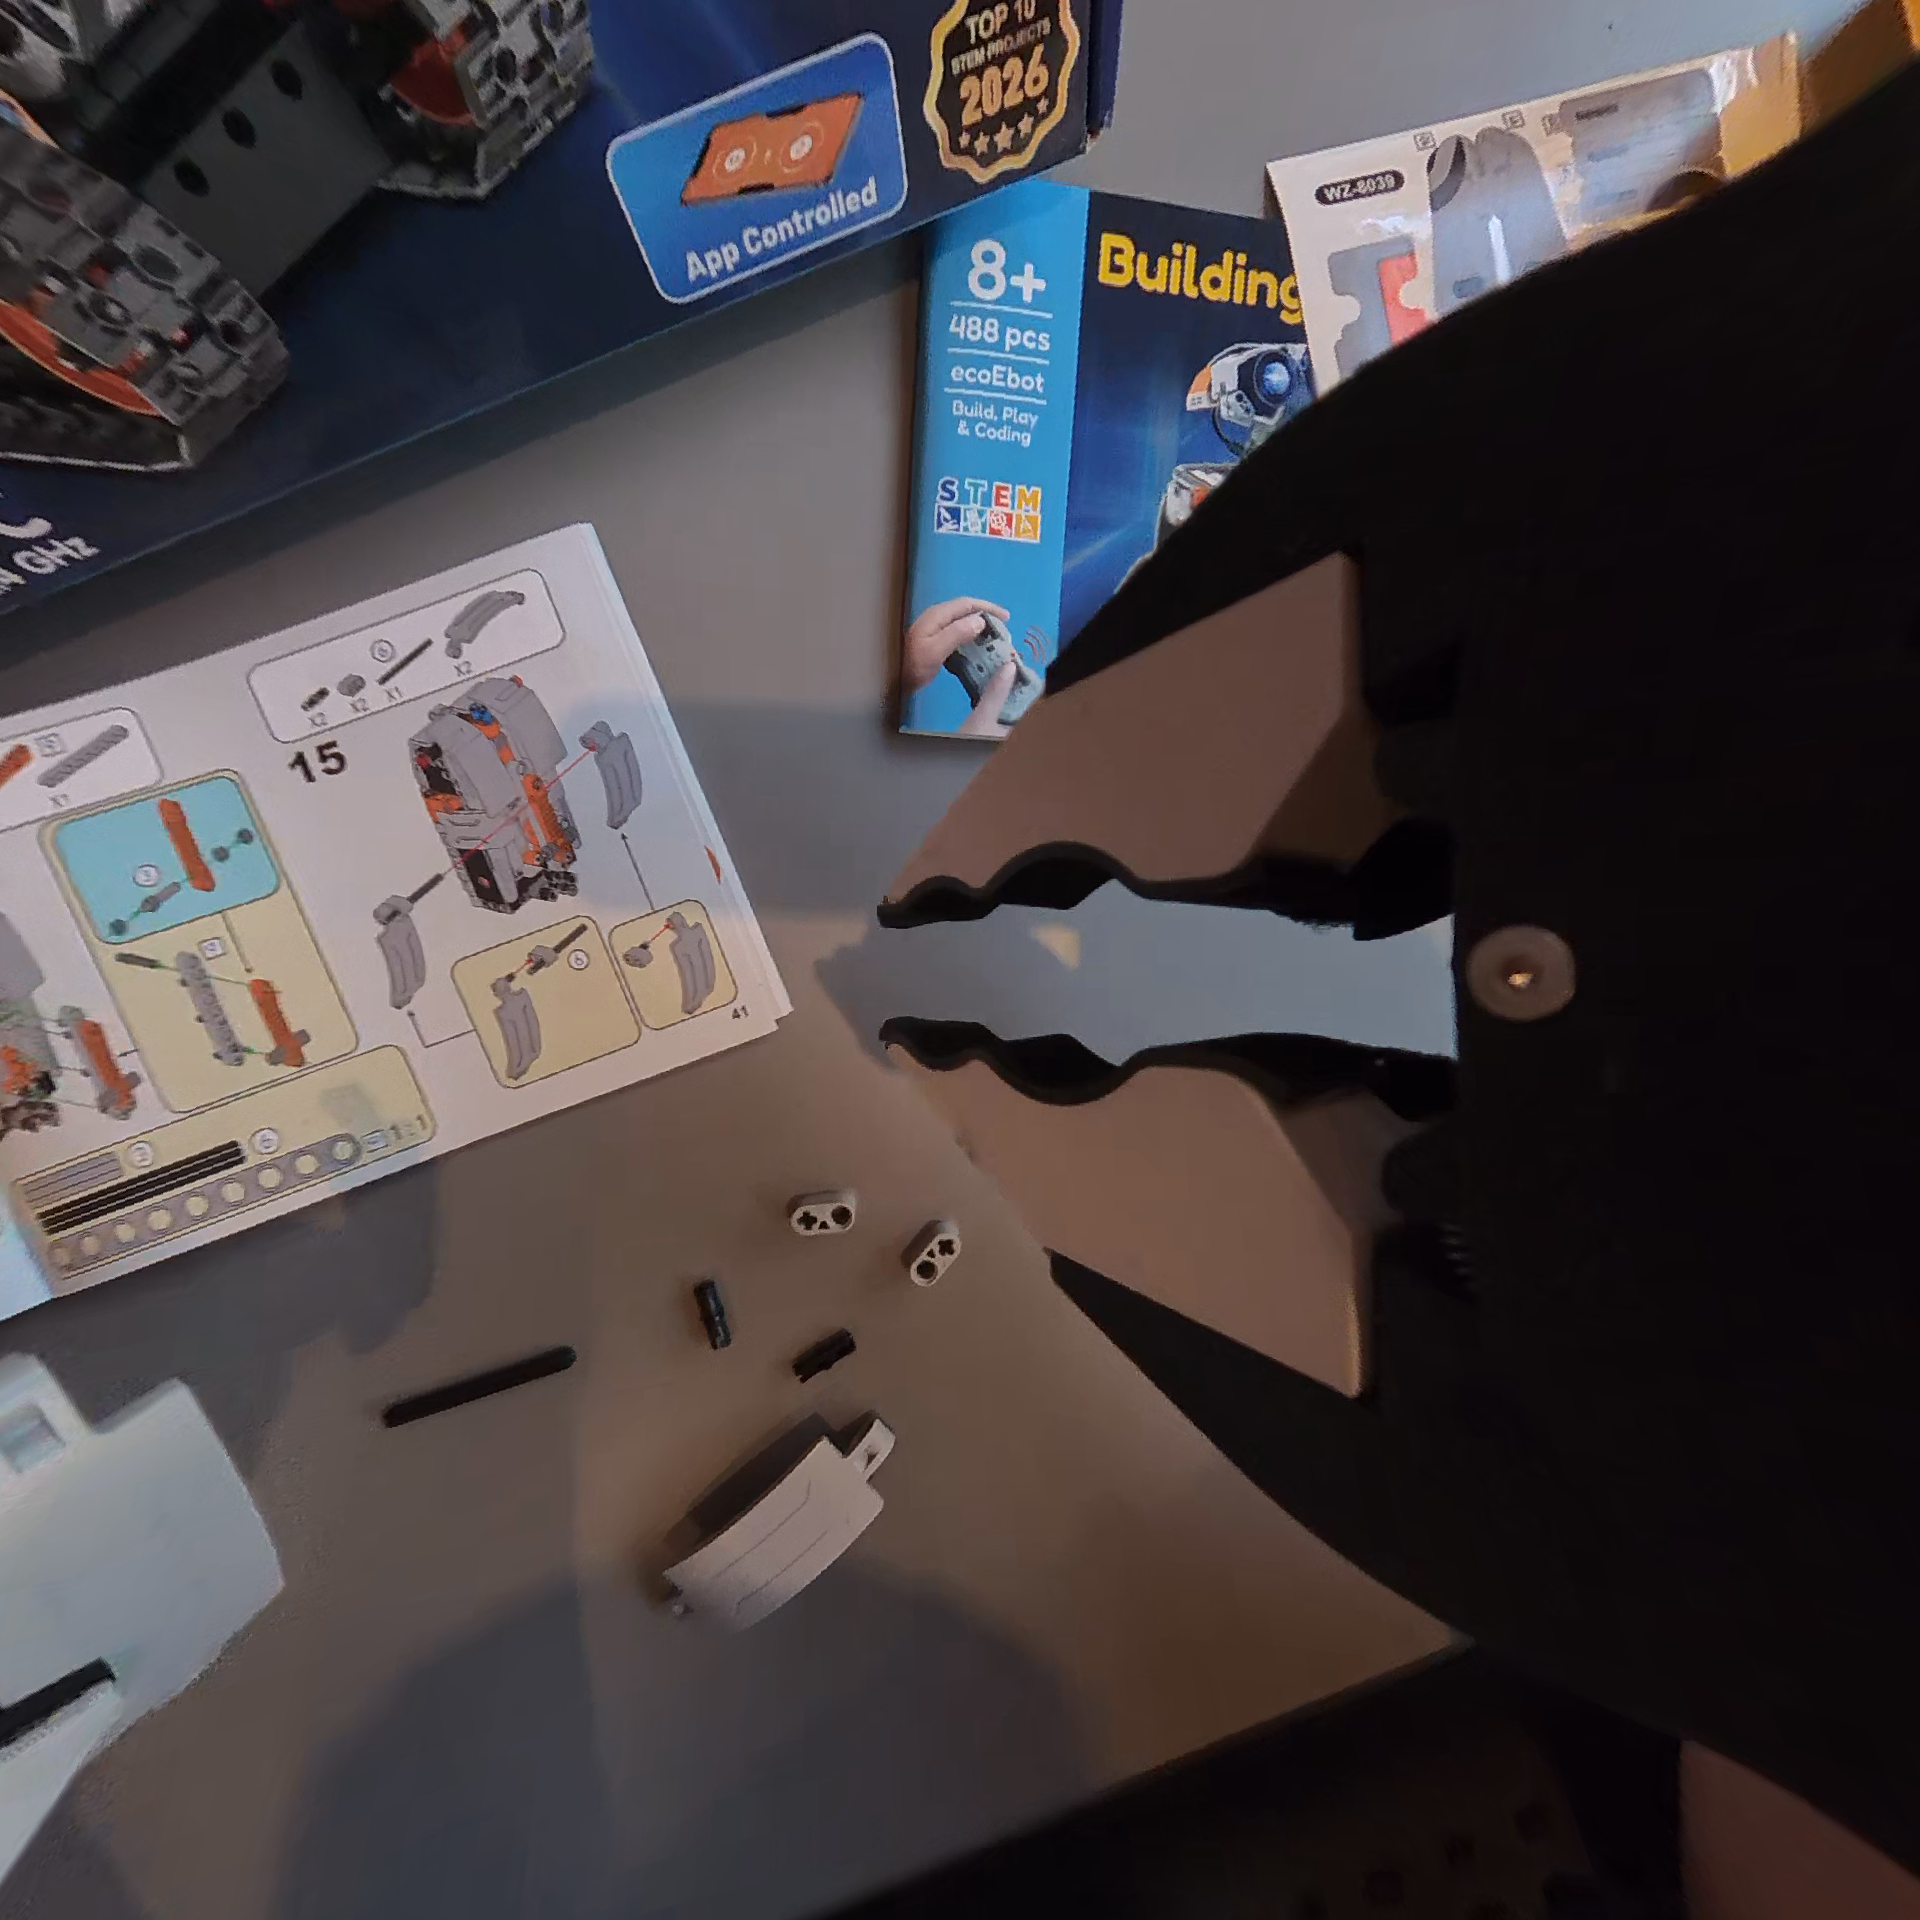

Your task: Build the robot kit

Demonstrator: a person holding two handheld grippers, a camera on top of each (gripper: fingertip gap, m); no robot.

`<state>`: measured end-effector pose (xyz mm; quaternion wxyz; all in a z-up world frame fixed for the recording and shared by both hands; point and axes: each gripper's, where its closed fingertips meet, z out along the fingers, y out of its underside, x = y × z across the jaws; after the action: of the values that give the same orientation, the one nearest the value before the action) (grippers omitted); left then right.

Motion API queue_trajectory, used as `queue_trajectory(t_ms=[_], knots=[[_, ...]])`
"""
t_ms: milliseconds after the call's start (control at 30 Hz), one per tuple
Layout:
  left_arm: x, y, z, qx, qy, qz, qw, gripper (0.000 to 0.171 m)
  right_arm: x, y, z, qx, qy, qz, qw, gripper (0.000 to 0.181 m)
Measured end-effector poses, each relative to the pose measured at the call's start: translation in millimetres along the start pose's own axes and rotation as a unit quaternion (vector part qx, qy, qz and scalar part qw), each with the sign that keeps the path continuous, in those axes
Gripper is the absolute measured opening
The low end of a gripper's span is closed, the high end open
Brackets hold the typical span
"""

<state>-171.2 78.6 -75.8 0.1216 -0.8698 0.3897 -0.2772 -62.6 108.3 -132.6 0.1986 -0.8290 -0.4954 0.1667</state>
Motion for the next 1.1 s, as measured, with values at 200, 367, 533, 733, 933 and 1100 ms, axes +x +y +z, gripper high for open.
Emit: queue_trajectory(t_ms=[200,367,533,733,933,1100], knots=[[4.0,-27.9,-24.6,0.095,-0.002,0.016,0.995,0.001,1.6,-26.4,-13.6,0.072,0.011,-0.007,0.997,0.016],[2.9,-43.2,-43.8,0.156,-0.020,0.026,0.987,0.000,13.6,-49.2,-31.9,0.146,0.057,-0.026,0.987,0.014],[1.6,-2.8,-23.6,0.034,-0.019,0.006,0.999,0.001,14.0,-54.3,-42.9,0.178,0.044,-0.006,0.983,0.013],[9.9,37.5,17.9,-0.121,-0.014,0.040,0.992,0.001,34.8,-25.5,-26.1,0.078,0.115,-0.027,0.990,0.013],[8.9,64.8,37.6,-0.209,-0.005,0.034,0.977,0.001,29.5,-22.5,-18.4,0.063,0.100,-0.034,0.992,0.013],[8.5,72.3,47.2,-0.237,0.001,0.033,0.971,0.001,30.7,-11.8,-12.4,0.035,0.097,-0.032,0.994,0.013]])
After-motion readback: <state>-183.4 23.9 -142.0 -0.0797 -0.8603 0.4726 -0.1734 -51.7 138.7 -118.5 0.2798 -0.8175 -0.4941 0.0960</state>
